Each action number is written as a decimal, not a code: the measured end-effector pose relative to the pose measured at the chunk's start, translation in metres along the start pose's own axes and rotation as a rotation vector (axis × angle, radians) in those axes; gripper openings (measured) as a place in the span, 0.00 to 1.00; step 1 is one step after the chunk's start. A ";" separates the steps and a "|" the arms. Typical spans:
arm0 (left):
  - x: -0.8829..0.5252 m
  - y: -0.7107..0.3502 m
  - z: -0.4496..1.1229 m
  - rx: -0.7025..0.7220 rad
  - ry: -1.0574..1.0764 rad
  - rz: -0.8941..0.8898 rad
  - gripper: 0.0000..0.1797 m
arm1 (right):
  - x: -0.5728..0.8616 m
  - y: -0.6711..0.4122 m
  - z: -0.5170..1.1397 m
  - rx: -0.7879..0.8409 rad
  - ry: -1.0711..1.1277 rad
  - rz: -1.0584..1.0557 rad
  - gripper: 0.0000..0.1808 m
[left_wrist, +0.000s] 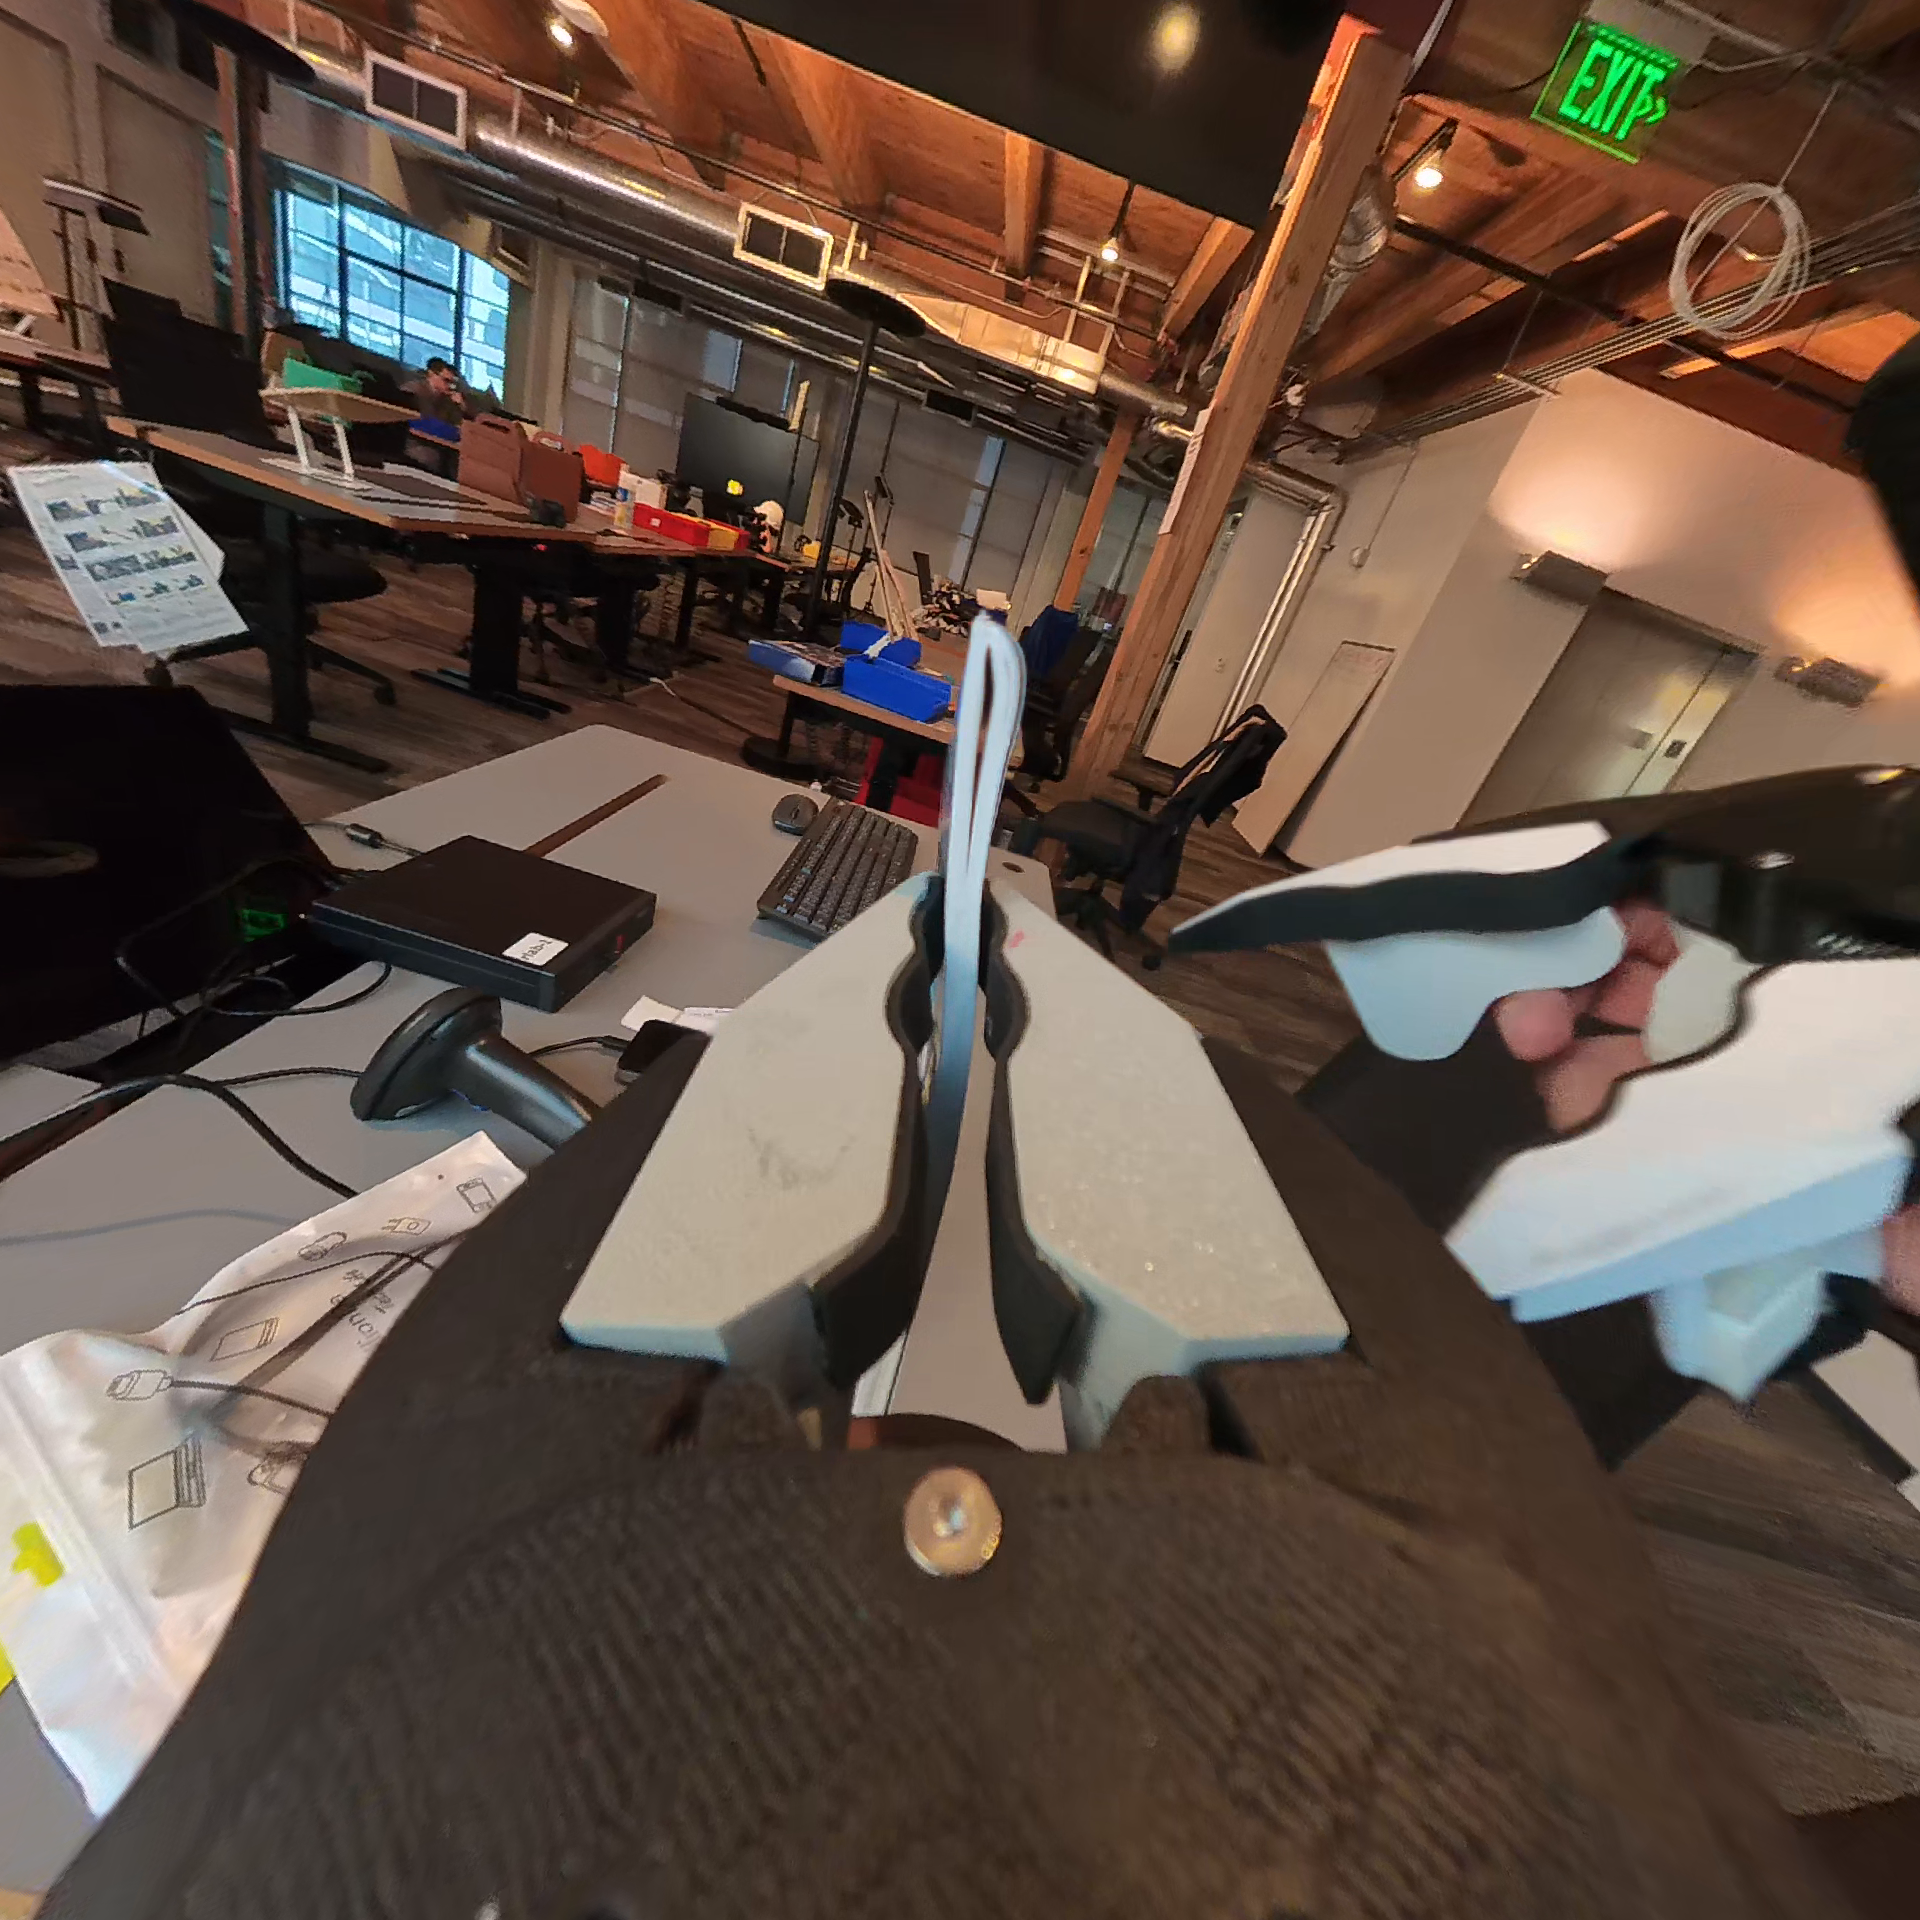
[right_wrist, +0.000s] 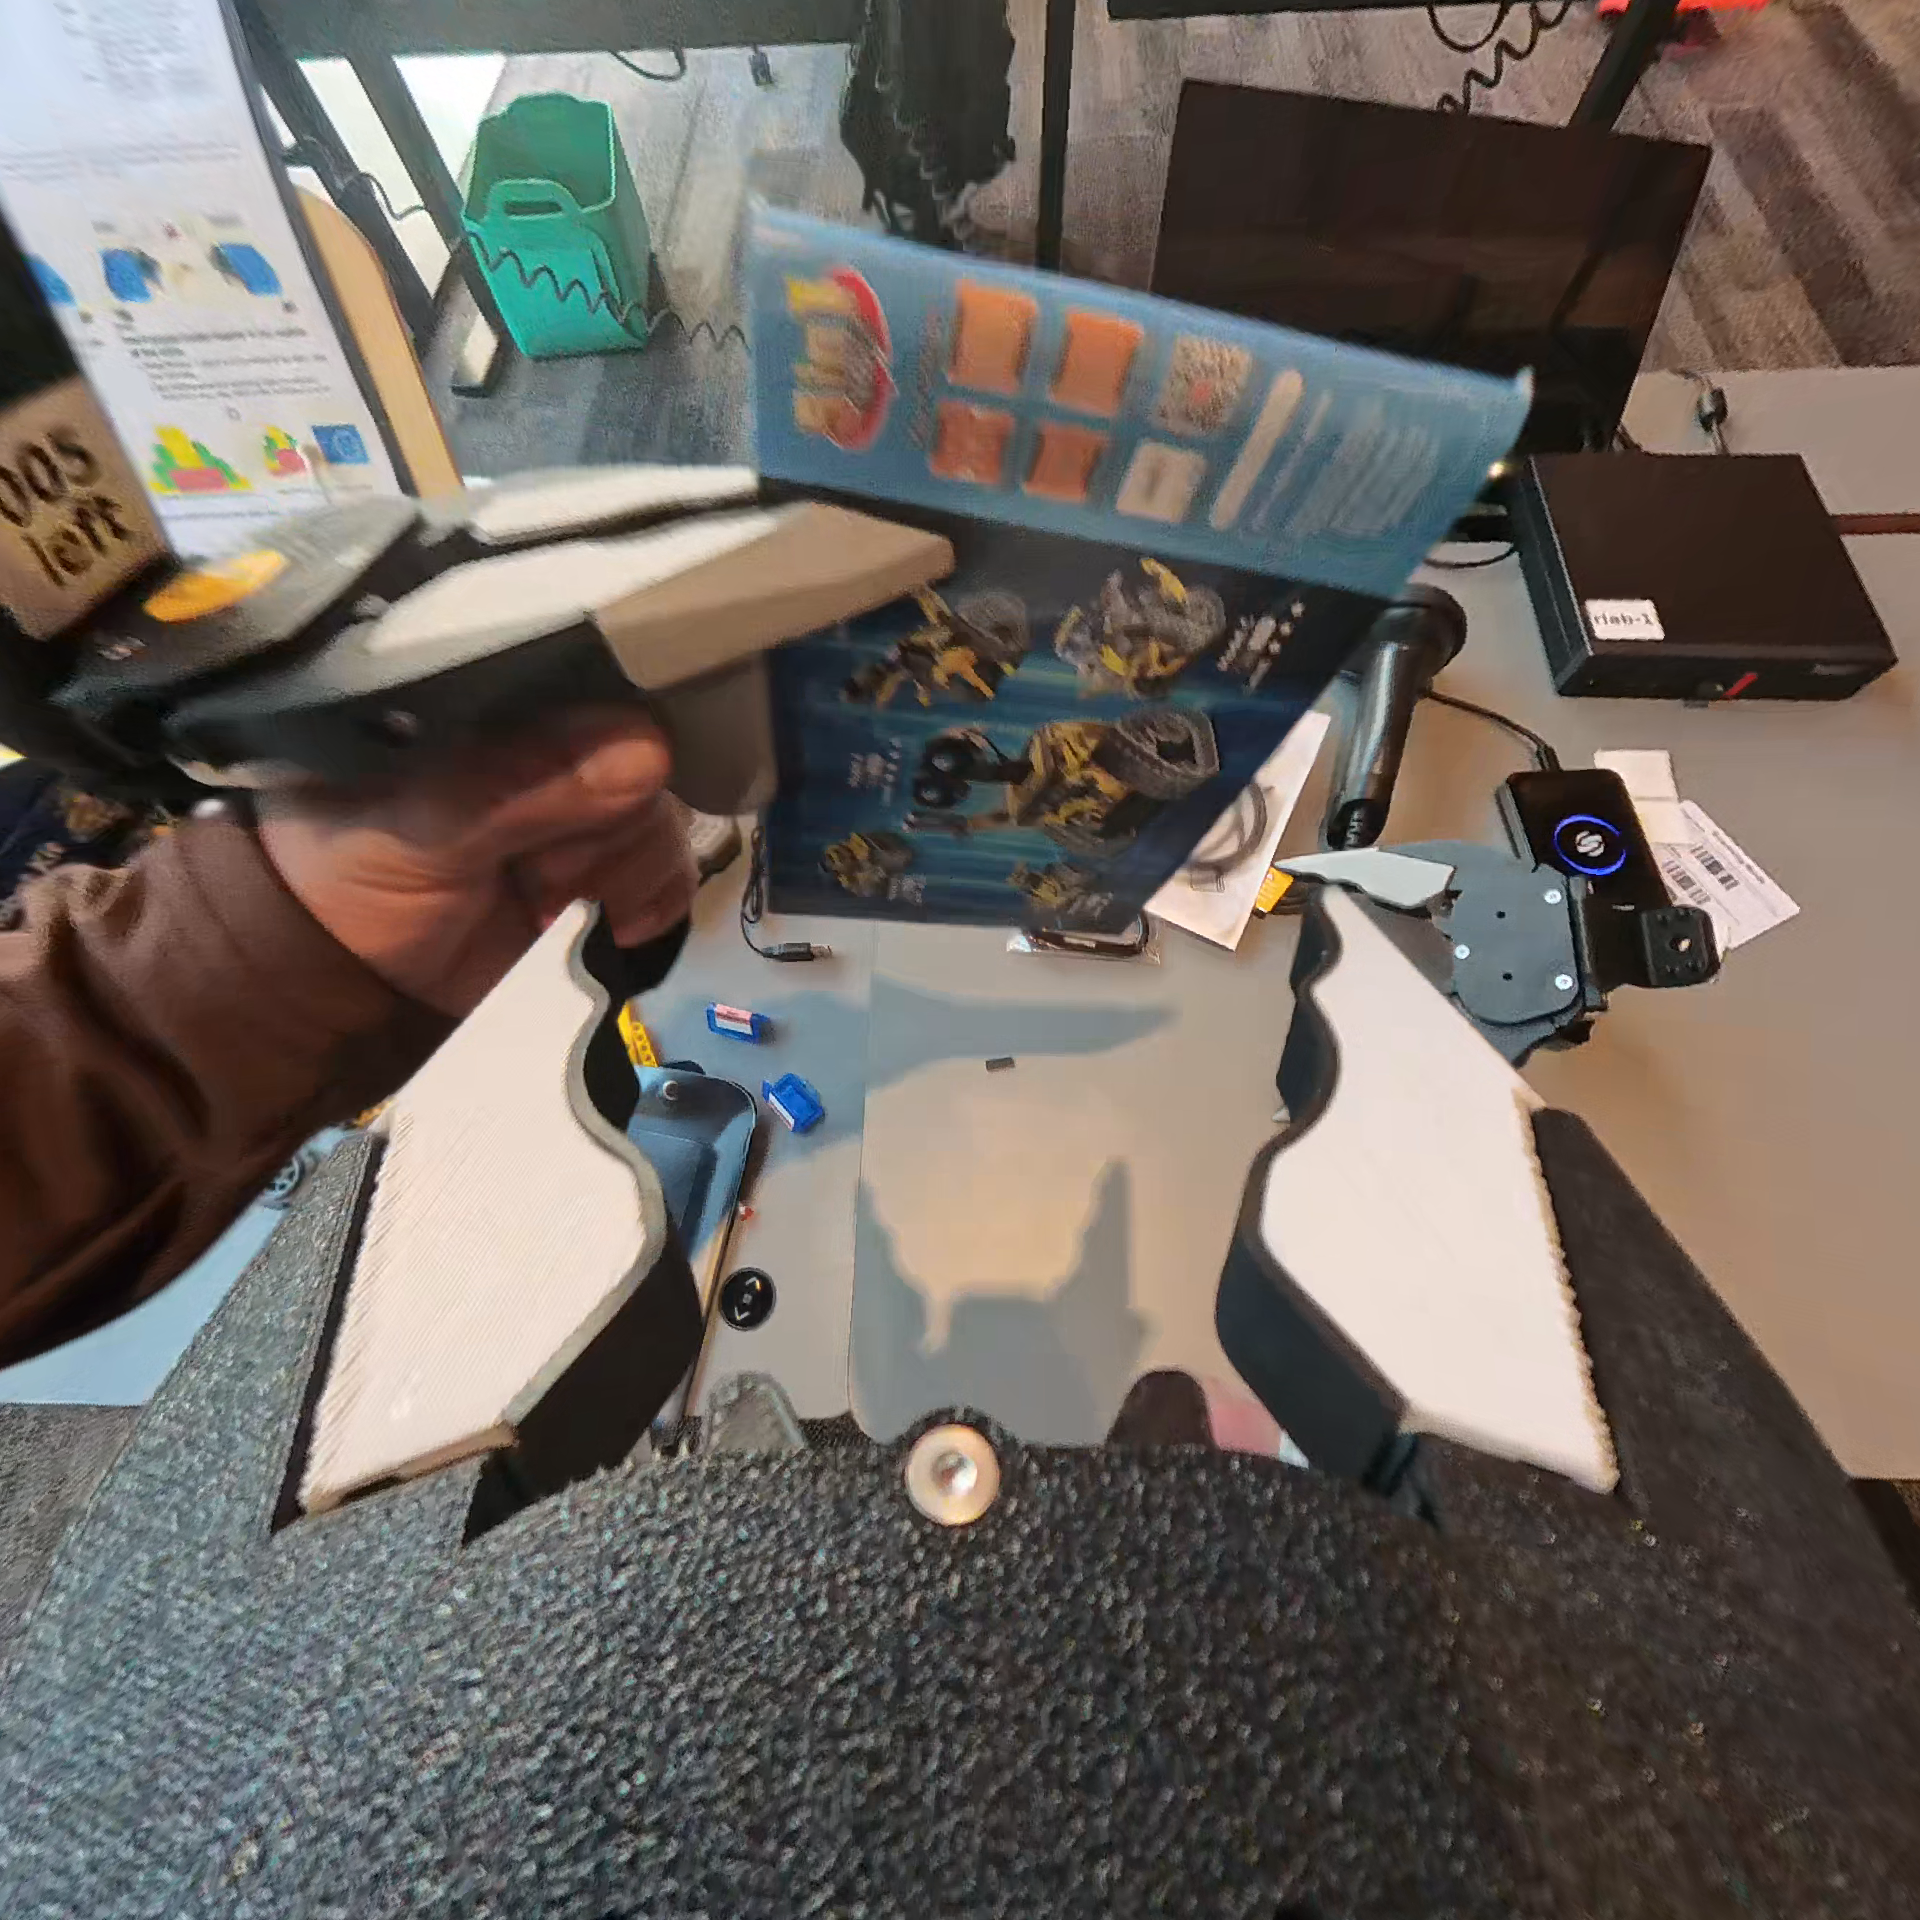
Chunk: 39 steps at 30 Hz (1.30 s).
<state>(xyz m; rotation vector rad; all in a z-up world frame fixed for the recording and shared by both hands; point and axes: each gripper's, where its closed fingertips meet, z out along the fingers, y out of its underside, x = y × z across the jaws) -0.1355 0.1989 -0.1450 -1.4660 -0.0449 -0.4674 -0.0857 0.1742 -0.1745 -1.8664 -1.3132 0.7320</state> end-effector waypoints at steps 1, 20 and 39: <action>-0.001 0.003 0.001 -0.001 -0.004 -0.007 0.02 | -0.003 -0.004 -0.001 0.006 0.001 -0.008 0.69; 0.034 -0.011 0.012 0.070 0.118 -0.116 0.01 | 0.014 0.016 0.006 -0.029 0.058 -0.070 0.68; 0.041 -0.015 0.019 0.045 0.130 -0.090 0.01 | 0.033 0.026 0.004 -0.029 0.107 -0.083 0.68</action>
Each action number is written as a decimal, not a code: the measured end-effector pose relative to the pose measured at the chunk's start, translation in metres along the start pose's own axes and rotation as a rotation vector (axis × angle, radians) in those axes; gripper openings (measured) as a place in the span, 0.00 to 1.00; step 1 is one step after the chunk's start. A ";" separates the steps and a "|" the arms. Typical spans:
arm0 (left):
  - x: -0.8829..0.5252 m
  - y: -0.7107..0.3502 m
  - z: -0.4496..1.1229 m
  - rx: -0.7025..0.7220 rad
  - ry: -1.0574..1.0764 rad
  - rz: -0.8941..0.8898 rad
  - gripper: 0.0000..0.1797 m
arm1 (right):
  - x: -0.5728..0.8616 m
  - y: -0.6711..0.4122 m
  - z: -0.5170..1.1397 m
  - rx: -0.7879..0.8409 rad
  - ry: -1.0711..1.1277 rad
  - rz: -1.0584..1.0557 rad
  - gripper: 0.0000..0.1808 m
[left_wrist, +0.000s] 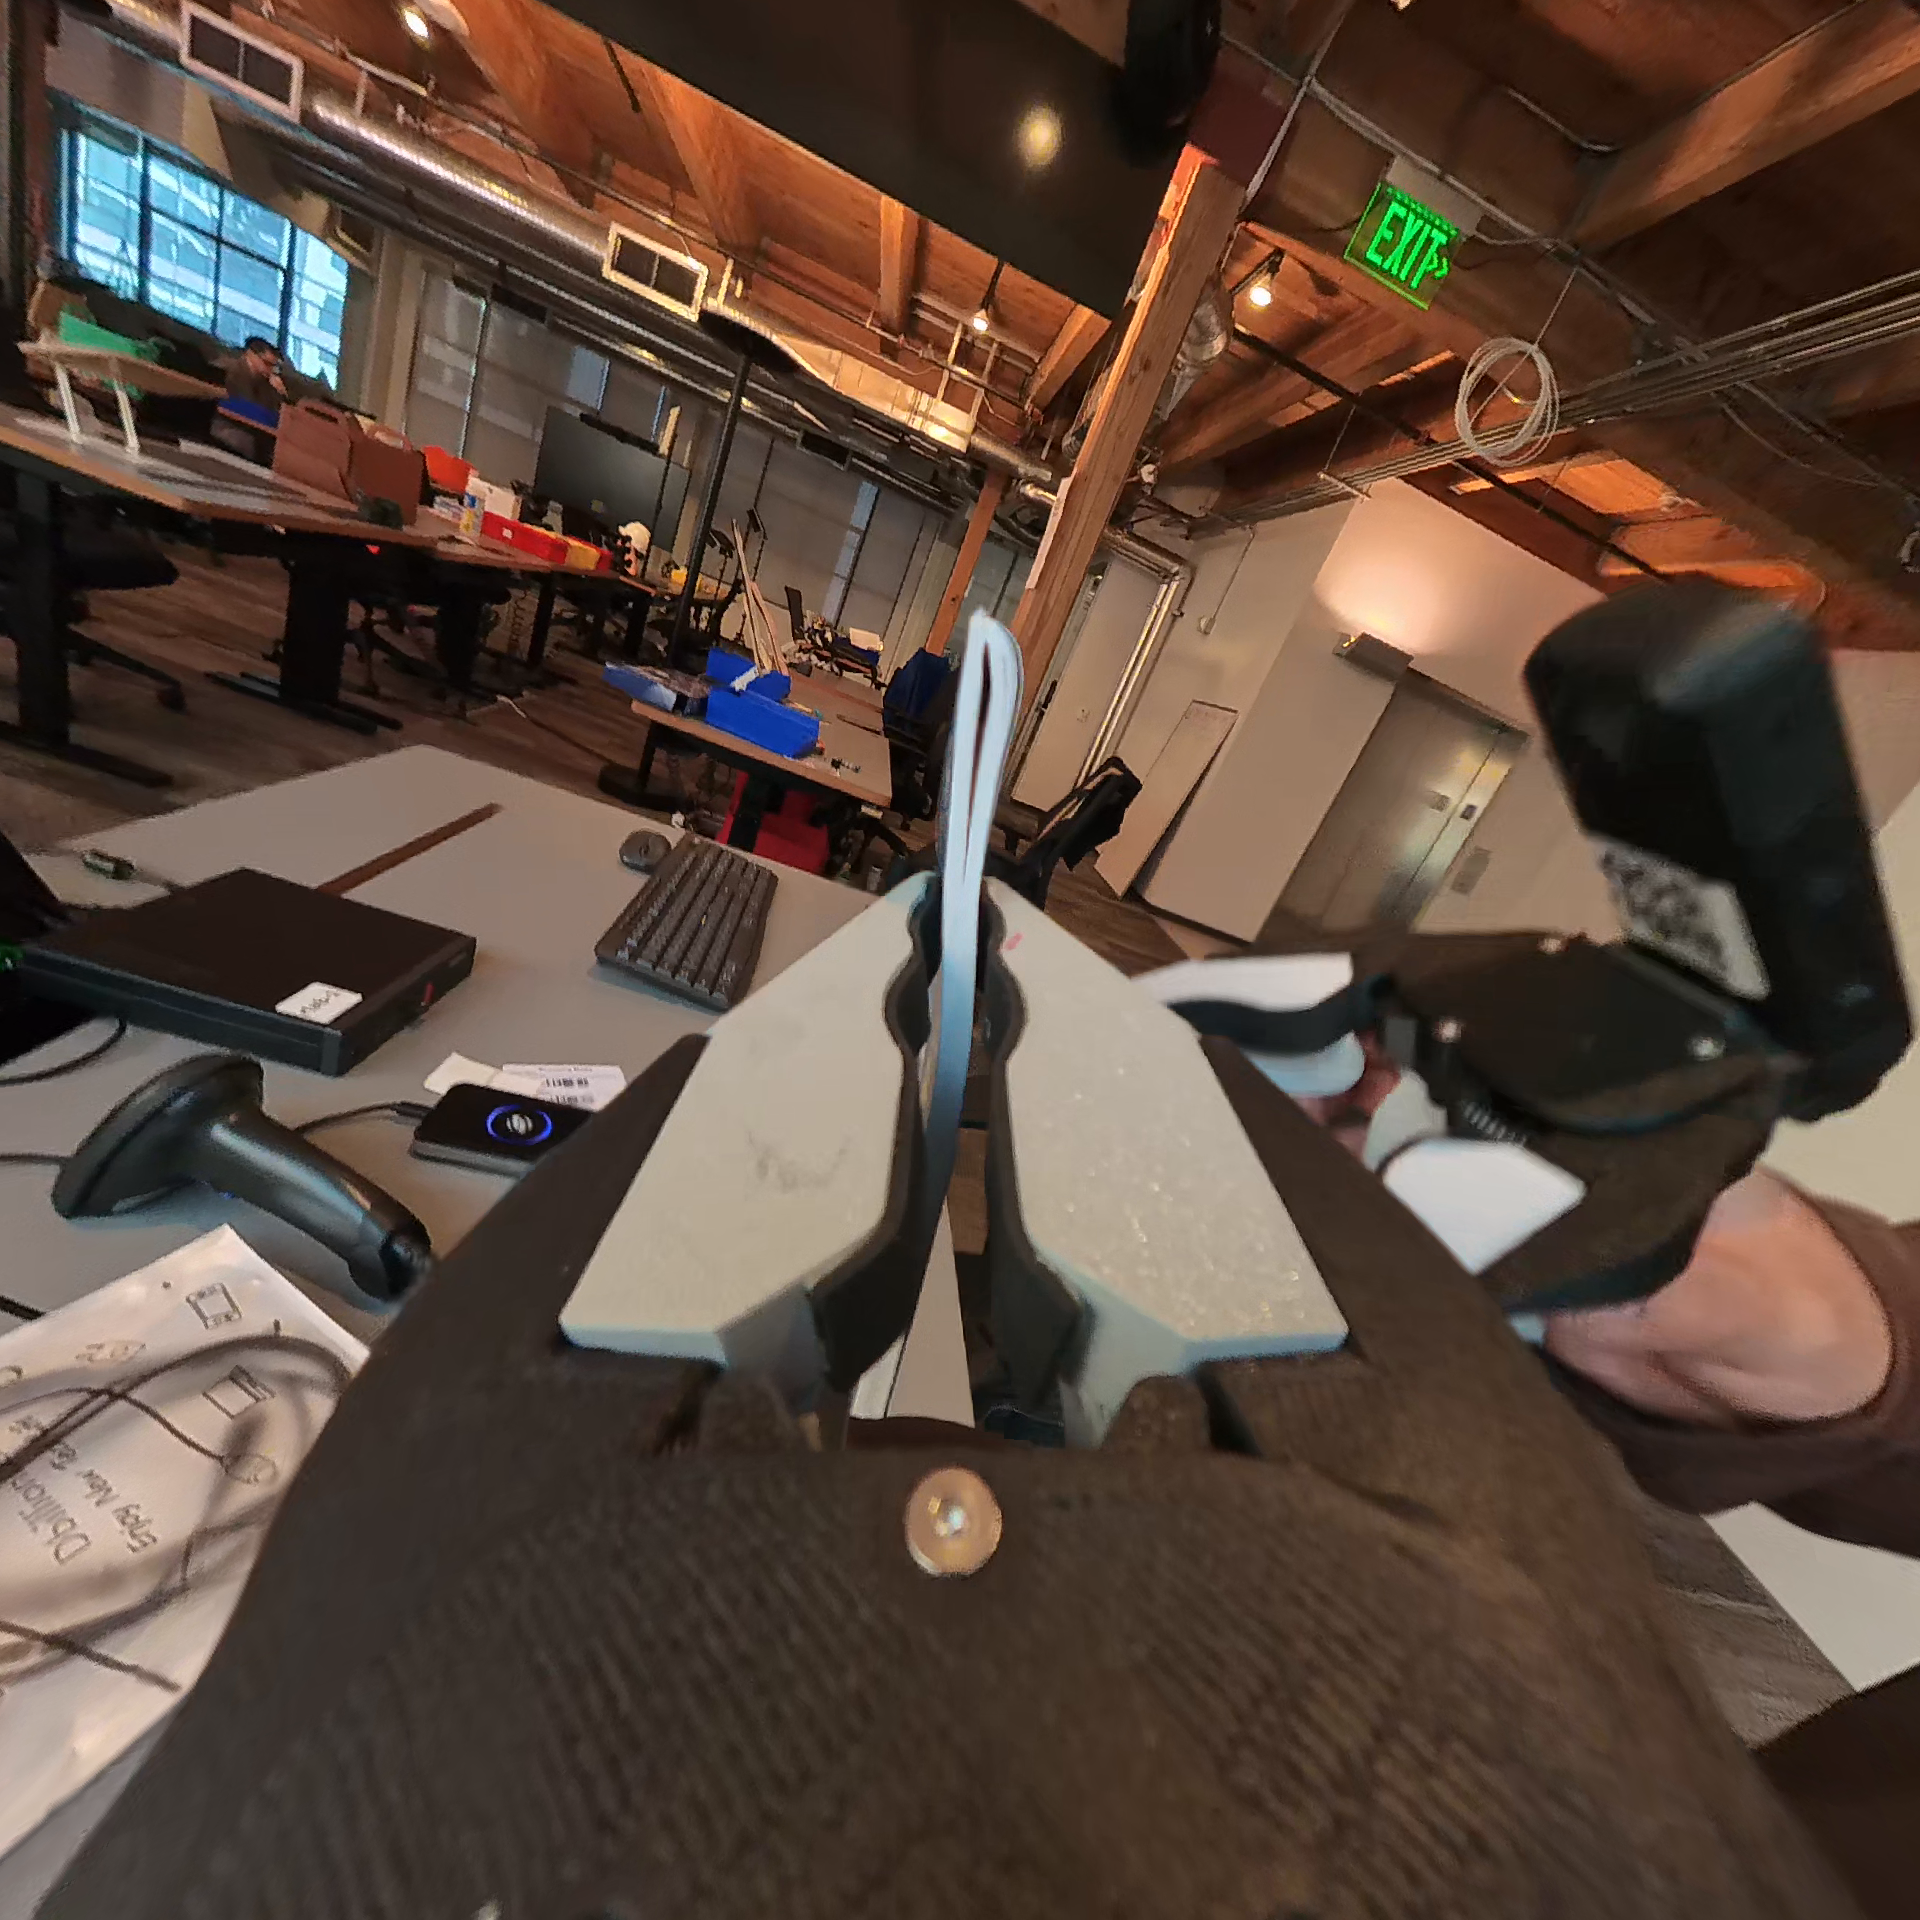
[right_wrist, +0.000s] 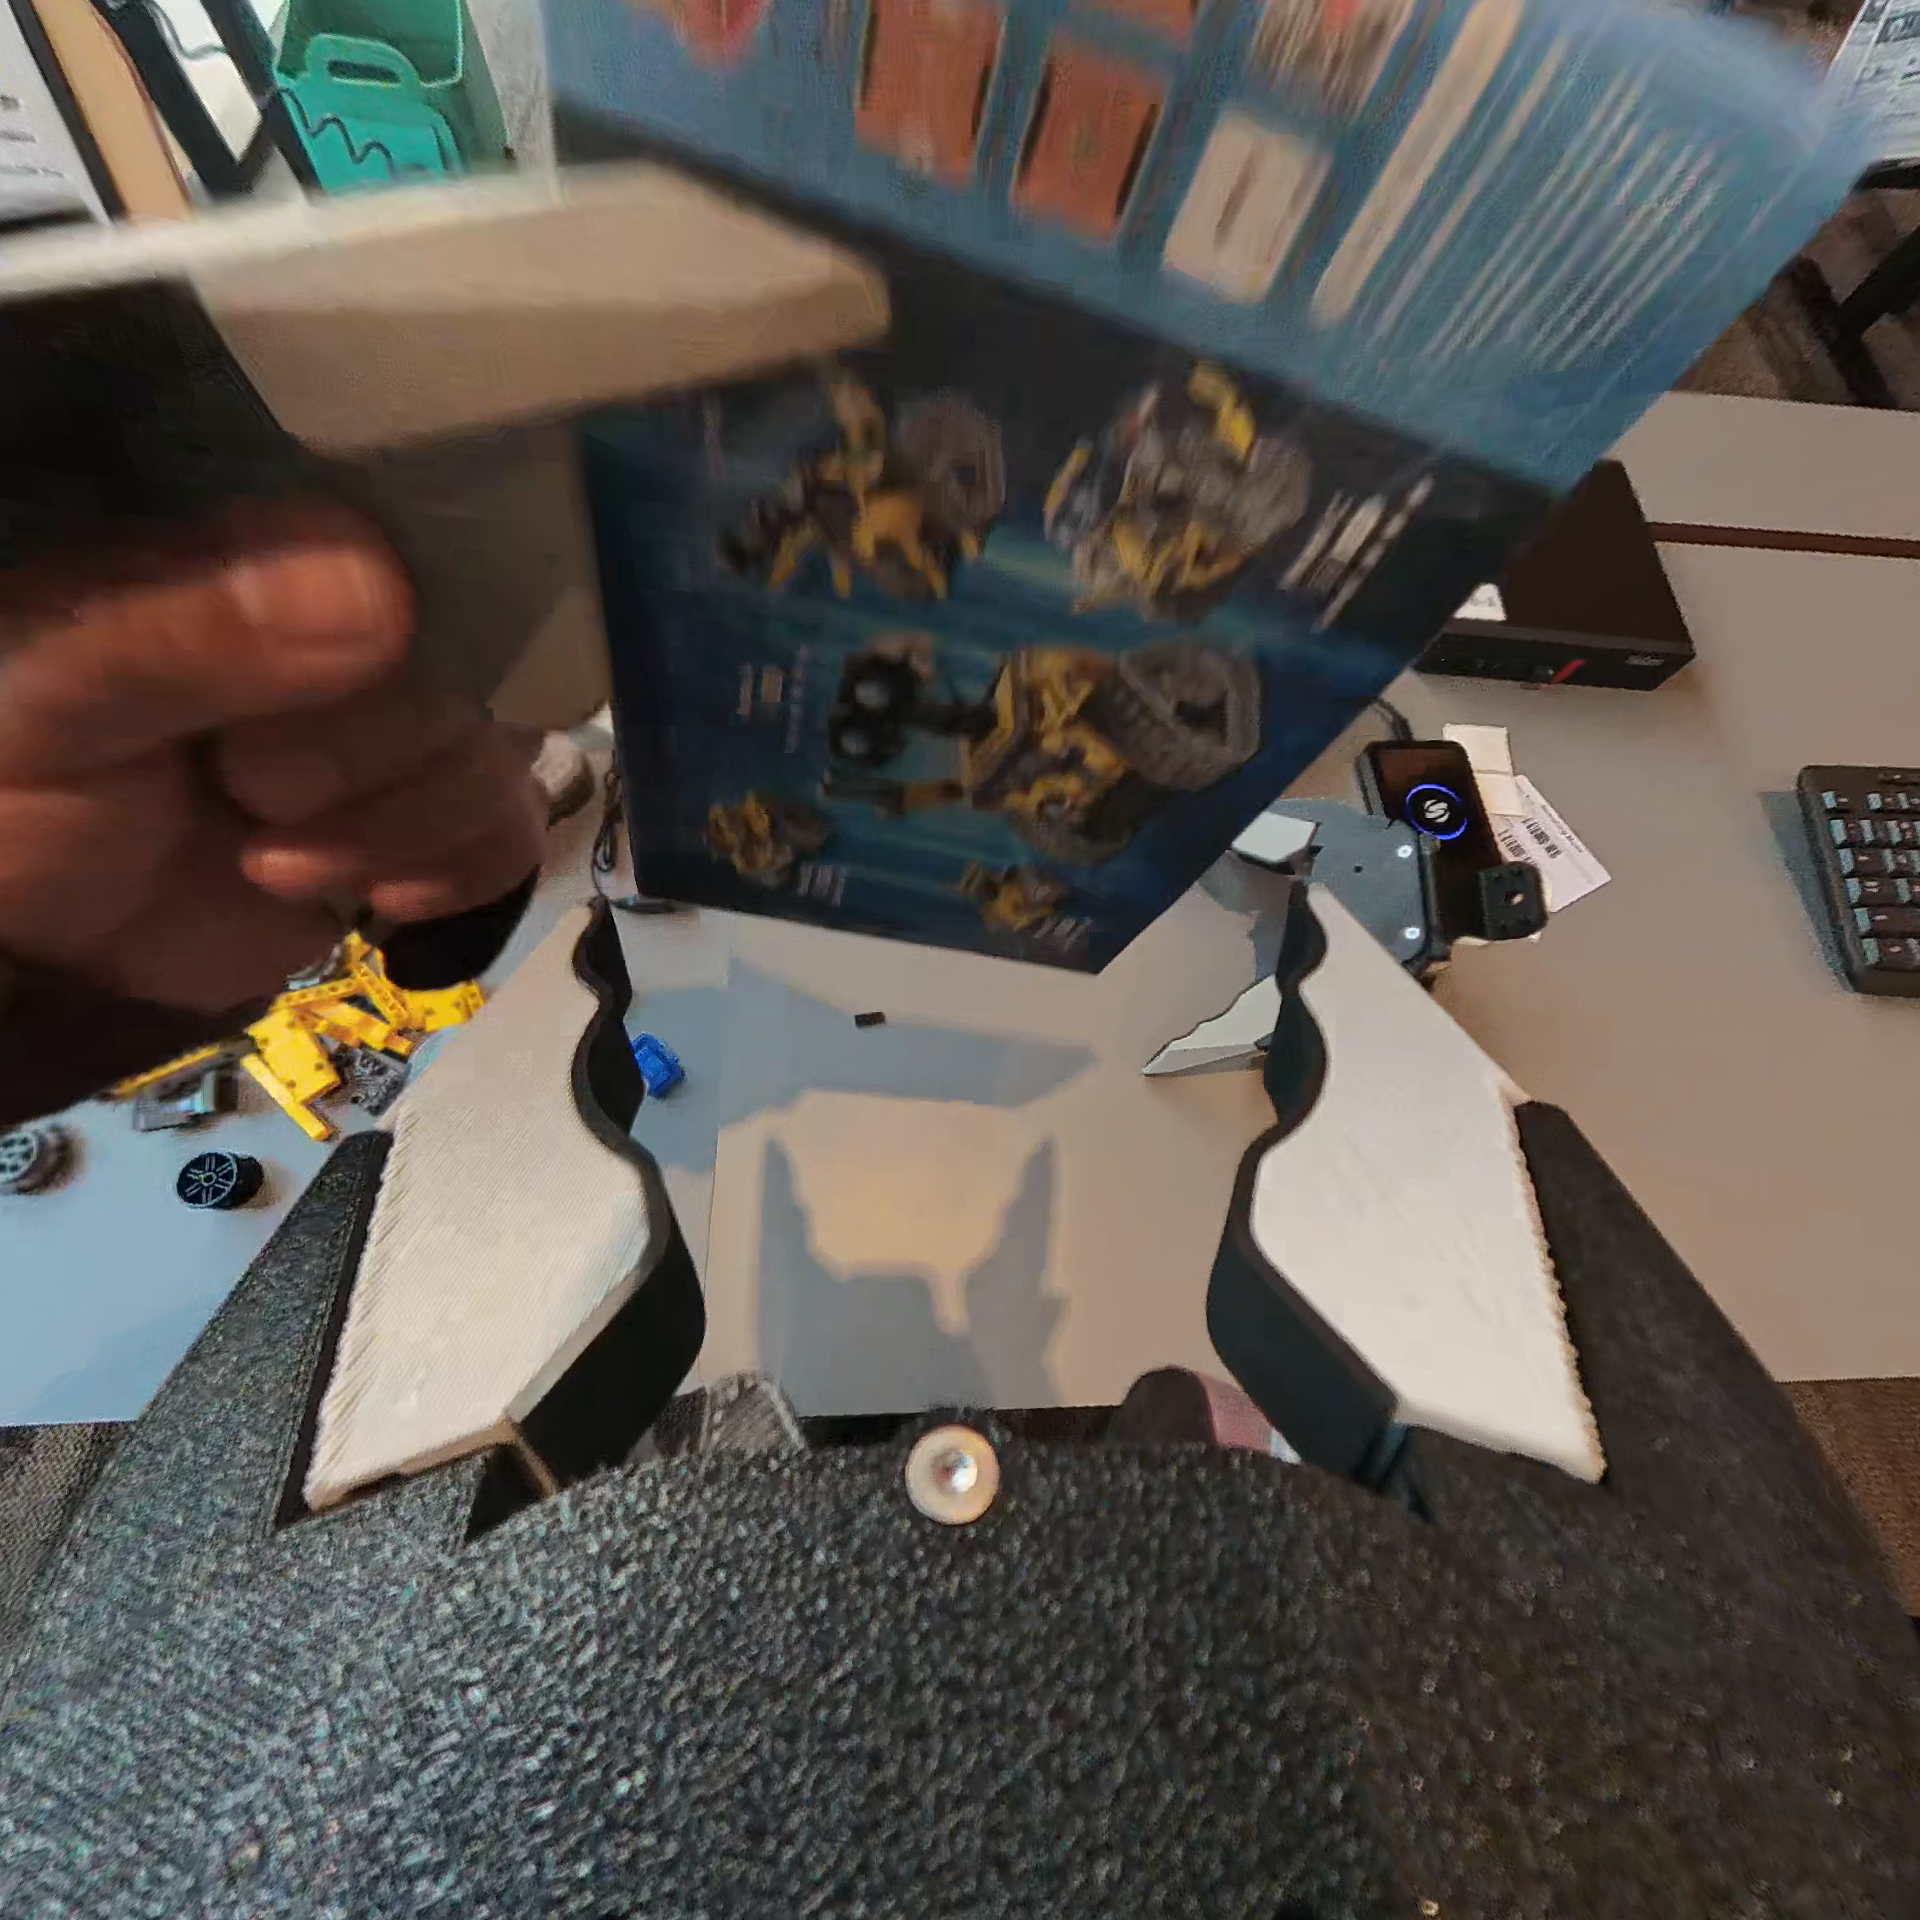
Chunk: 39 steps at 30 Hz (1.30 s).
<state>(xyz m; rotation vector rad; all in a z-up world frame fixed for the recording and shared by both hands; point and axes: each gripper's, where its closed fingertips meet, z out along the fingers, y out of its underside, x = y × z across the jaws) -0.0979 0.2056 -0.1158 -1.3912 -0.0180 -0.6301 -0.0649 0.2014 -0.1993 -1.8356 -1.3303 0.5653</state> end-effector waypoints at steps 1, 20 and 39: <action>0.003 -0.008 0.001 0.007 0.007 0.014 0.02 | -0.001 0.004 0.002 -0.006 -0.003 0.000 0.68; 0.019 0.091 -0.040 -0.790 0.103 0.761 0.01 | 0.001 0.028 -0.030 -0.048 -0.338 -0.445 0.52; 0.049 0.174 -0.075 -0.793 0.120 0.357 0.02 | -0.012 0.073 -0.059 -0.147 -0.557 -0.665 0.03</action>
